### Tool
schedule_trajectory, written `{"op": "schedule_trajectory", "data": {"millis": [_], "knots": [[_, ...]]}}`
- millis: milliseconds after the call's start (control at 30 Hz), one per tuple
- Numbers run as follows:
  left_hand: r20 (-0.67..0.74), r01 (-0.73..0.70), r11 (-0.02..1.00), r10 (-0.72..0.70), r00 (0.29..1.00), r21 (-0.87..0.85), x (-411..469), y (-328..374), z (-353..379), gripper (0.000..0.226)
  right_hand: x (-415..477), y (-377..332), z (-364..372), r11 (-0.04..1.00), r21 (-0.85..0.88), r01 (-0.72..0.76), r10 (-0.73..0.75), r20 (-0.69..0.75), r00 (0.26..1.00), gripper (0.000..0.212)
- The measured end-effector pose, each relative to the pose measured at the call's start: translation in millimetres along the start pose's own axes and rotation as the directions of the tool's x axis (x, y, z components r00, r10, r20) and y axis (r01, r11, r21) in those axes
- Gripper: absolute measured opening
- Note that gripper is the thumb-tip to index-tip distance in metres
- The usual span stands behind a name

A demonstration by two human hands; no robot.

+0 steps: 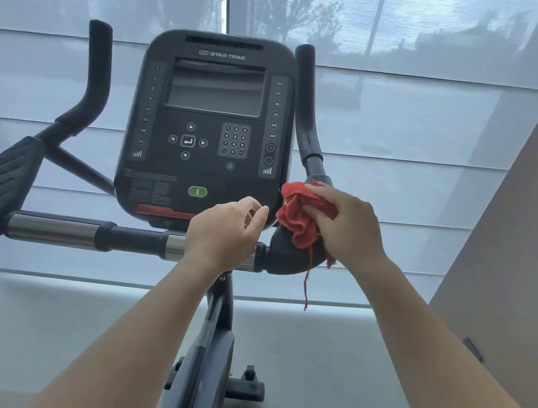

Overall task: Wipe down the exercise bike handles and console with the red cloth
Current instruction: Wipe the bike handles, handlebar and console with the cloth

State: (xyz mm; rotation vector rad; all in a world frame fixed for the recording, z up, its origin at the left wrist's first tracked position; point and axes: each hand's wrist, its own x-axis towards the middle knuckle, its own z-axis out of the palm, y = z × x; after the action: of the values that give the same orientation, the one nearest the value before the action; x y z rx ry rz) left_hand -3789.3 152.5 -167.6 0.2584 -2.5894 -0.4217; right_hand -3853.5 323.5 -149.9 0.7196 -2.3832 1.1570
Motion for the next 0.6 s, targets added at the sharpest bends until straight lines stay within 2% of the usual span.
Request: {"op": "schedule_trajectory", "data": {"millis": [167,300,500,600], "knots": [[-0.029,-0.010,1.000,0.010,1.000,0.003,-1,-1,1,0.032,-31,5,3,0.998,0.043,0.036,-0.035,-0.033,0.999,0.035],[-0.038,-0.017,1.000,0.017,0.999,0.005,-1,0,1,0.032,-21,7,1,0.998,0.056,0.019,-0.018,-0.021,1.000,0.033],[-0.004,-0.014,1.000,0.015,1.000,0.025,-3,2,-1,0.034,-17,3,1,0.998,0.061,0.001,0.001,-0.023,1.000,0.033],[0.036,-0.012,1.000,0.012,0.999,0.006,-1,0,1,0.032,-27,8,-4,0.996,0.089,0.019,-0.021,0.021,1.000,0.034]]}}
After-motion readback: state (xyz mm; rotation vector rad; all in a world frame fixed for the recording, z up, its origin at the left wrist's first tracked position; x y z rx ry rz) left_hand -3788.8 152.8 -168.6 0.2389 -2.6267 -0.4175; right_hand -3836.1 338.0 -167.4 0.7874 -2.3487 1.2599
